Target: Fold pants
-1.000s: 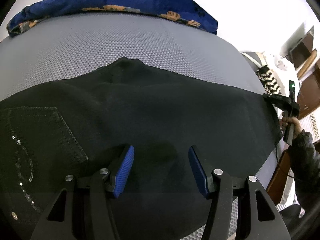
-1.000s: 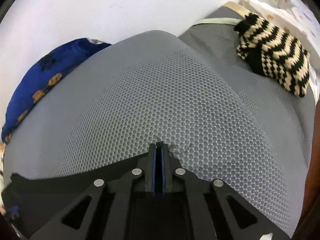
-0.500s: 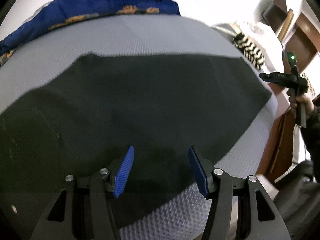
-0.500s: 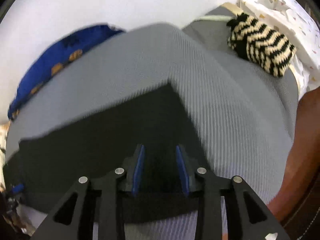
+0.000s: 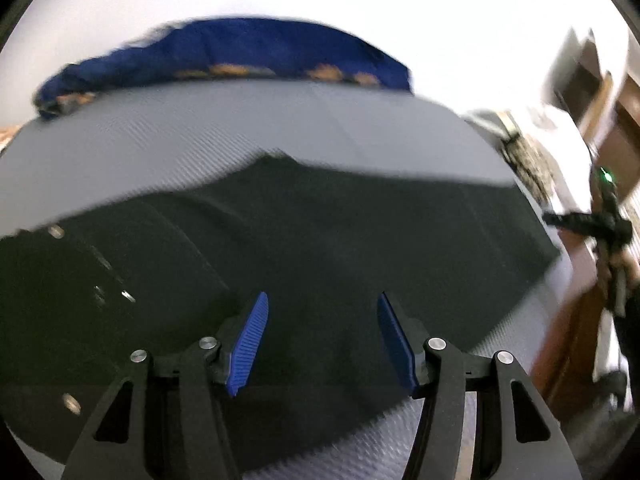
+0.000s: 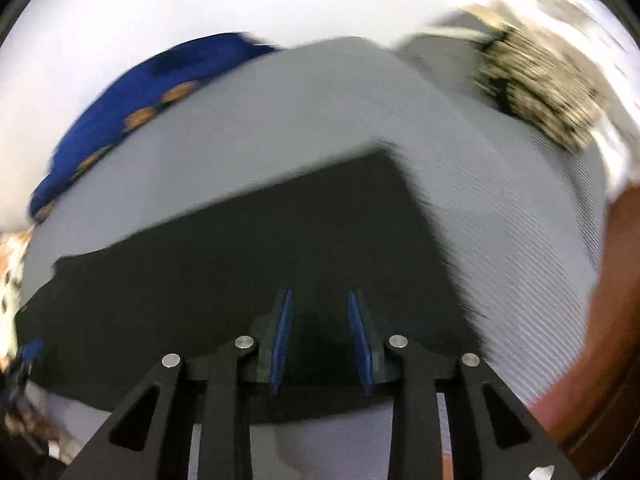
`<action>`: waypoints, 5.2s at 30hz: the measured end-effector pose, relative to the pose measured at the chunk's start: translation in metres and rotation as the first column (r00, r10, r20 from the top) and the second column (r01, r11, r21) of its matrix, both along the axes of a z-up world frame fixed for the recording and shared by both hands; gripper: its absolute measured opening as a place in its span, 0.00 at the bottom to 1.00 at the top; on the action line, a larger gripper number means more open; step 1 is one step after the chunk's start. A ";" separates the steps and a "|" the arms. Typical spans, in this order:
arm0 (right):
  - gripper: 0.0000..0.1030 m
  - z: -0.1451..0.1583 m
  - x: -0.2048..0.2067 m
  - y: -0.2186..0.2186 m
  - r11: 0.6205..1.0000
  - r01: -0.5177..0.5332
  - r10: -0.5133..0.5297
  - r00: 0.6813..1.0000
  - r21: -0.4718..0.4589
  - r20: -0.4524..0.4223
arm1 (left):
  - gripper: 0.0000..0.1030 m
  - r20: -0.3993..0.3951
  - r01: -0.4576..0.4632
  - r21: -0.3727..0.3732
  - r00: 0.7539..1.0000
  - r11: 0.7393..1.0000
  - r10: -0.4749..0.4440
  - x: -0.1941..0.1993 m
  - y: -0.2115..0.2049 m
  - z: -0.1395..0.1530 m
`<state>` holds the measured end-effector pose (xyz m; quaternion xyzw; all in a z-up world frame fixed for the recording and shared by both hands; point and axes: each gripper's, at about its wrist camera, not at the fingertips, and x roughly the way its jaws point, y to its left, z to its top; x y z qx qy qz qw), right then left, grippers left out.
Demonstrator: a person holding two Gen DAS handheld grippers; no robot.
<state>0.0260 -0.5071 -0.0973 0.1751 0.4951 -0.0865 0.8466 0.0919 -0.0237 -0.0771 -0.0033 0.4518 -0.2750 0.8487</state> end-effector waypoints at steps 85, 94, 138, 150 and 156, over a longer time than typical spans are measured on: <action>0.08 -0.034 0.152 0.220 0.905 -0.420 0.419 0.908 0.066 0.019 | 0.43 -0.033 0.037 0.122 0.999 0.992 -0.033 0.125 -0.080 -0.036; 0.26 -0.009 0.123 0.197 0.926 -0.375 0.373 0.926 0.033 0.060 | 0.45 -0.013 0.002 0.147 1.000 0.989 0.000 0.108 -0.074 -0.015; 0.30 -0.025 -0.127 -0.082 0.927 0.292 -0.300 0.954 0.235 -0.002 | 0.56 -0.056 0.131 0.090 0.990 0.987 -0.126 -0.009 -0.085 -0.008; 0.31 -0.058 -0.129 -0.109 0.824 0.293 -0.364 0.930 0.485 0.056 | 0.56 -0.135 0.228 0.121 0.968 0.966 -0.211 -0.023 -0.141 -0.030; 0.27 -0.067 -0.108 -0.124 0.795 0.261 -0.379 0.919 0.548 0.111 | 0.57 -0.152 0.215 0.127 0.969 0.968 -0.195 -0.025 -0.145 -0.038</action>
